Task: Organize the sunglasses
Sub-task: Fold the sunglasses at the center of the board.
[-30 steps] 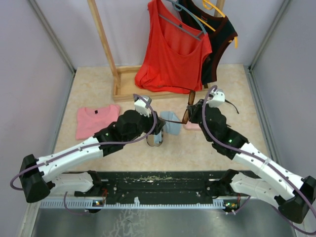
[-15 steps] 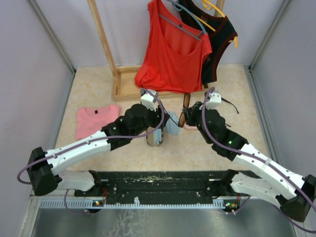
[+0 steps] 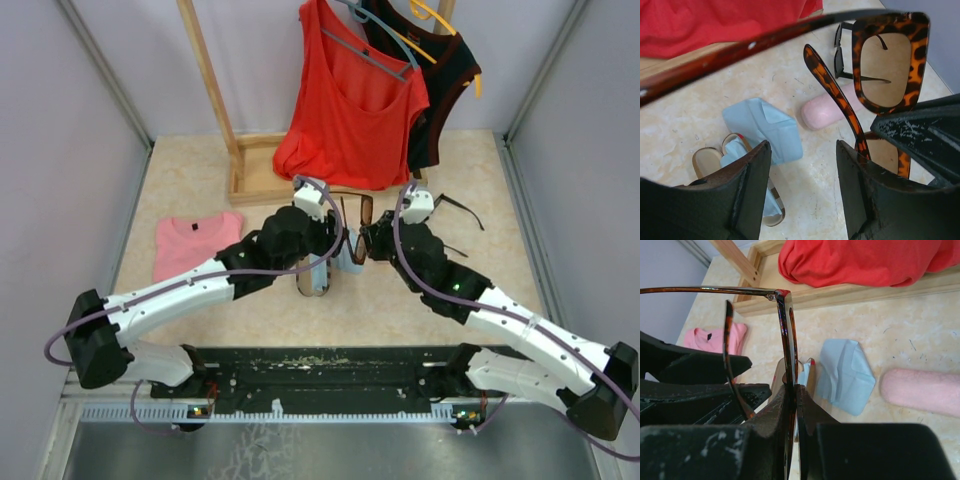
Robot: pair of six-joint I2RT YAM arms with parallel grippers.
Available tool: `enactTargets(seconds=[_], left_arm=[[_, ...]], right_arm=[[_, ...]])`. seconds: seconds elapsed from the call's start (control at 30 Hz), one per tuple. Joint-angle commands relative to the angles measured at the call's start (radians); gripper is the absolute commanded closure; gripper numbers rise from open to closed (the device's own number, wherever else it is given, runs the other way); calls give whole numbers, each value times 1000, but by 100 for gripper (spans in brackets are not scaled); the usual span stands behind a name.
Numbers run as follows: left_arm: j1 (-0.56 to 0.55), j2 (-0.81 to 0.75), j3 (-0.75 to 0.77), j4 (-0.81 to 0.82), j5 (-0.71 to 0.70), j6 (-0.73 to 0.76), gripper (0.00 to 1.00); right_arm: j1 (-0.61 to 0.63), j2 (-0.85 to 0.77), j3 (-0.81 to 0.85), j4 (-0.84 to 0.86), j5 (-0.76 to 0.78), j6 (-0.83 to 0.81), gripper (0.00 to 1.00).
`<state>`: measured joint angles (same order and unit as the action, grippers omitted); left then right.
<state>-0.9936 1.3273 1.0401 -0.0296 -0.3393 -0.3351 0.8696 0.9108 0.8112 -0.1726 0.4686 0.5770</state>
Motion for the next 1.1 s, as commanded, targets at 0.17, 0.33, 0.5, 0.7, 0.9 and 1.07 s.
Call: enactTargets(seconds=[0.17, 0.33, 0.5, 0.7, 0.9, 1.07], left_arm=[[-7, 61, 71, -4, -5, 20, 40], [-14, 81, 69, -11, -30, 28, 40], [-23, 100, 68, -11, -34, 28, 40], [-28, 108, 73, -20, -48, 30, 40], [-28, -10, 23, -68, -98, 24, 39], [-28, -159, -10, -104, -63, 32, 39]], right_arm=[[34, 25, 25, 36, 9, -22, 100], [41, 49, 31, 33, 1, -29, 100], [53, 74, 35, 36, -4, -32, 100], [59, 79, 35, 13, 24, -16, 100], [32, -37, -3, -88, 199, 6, 100], [-42, -80, -37, -145, 147, -63, 100]])
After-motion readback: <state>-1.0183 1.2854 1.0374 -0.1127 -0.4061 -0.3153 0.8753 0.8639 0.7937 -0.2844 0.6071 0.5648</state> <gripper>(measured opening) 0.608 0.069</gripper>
